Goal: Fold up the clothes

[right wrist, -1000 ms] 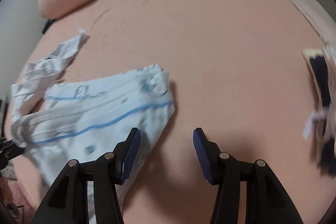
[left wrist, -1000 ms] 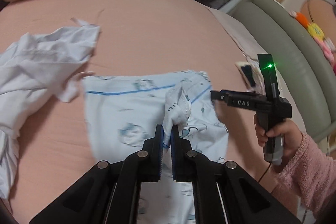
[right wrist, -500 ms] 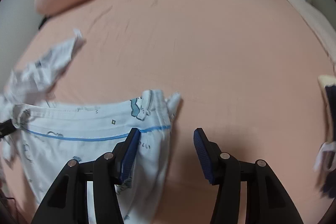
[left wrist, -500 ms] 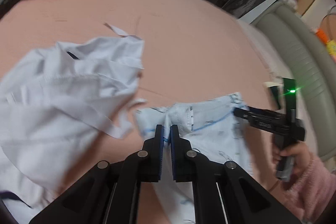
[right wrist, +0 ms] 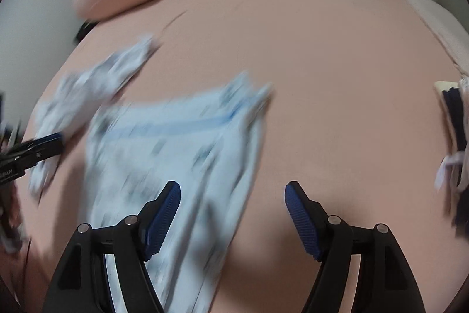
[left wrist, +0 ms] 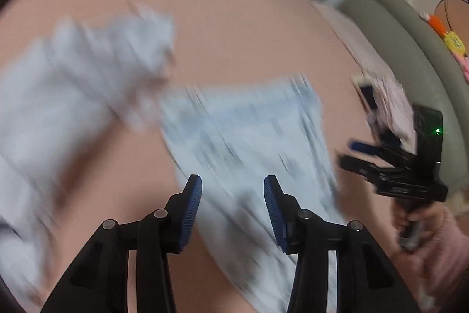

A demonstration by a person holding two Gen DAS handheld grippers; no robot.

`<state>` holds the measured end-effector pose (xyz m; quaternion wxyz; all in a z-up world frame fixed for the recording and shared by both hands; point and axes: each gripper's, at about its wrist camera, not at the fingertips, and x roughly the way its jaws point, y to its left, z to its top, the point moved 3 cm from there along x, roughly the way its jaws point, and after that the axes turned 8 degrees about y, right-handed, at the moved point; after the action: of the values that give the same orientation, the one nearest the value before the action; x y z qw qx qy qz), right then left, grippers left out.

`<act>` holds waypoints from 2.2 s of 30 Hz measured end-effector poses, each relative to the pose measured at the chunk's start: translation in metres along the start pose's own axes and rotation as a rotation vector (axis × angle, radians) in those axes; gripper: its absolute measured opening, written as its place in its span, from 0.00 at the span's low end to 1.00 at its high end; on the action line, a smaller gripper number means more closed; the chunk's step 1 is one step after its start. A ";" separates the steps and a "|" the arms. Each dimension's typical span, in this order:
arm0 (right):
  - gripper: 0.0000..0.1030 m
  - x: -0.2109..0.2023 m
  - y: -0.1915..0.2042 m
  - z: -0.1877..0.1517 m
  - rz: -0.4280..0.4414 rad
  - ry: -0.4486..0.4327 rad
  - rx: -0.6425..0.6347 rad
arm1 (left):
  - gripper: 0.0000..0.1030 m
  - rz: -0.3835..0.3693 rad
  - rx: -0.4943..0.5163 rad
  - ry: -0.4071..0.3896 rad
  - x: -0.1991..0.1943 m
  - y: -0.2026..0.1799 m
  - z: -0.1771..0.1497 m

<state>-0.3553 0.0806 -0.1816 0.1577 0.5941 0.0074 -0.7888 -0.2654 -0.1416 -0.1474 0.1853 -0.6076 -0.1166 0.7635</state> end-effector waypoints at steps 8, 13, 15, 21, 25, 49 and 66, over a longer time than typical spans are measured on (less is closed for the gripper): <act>0.71 0.015 0.019 -0.084 -0.063 0.082 -0.088 | 0.17 -0.015 -0.027 0.110 0.047 -0.032 -0.045; 0.71 -0.012 0.004 -0.092 -0.050 0.005 0.064 | 0.03 0.026 0.034 0.066 0.041 -0.045 -0.045; 0.71 -0.023 -0.008 -0.092 -0.091 -0.019 0.105 | 0.03 0.061 0.043 0.060 0.030 -0.041 -0.047; 0.70 -0.003 -0.023 -0.109 -0.107 0.098 0.003 | 0.04 0.172 0.032 0.114 0.026 -0.004 -0.037; 0.15 -0.011 -0.022 -0.102 0.087 0.109 0.059 | 0.04 0.161 0.010 0.098 0.021 -0.009 -0.033; 0.12 -0.016 0.041 -0.157 -0.001 0.155 -0.213 | 0.29 0.254 0.400 0.184 0.043 -0.059 -0.079; 0.28 -0.016 0.073 -0.211 -0.006 0.048 -0.269 | 0.57 0.244 0.328 0.085 0.064 -0.083 -0.116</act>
<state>-0.1355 0.0567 -0.2156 0.2334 0.5863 0.1184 -0.7667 -0.1537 -0.0446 -0.1978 0.1925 -0.6106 0.0916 0.7627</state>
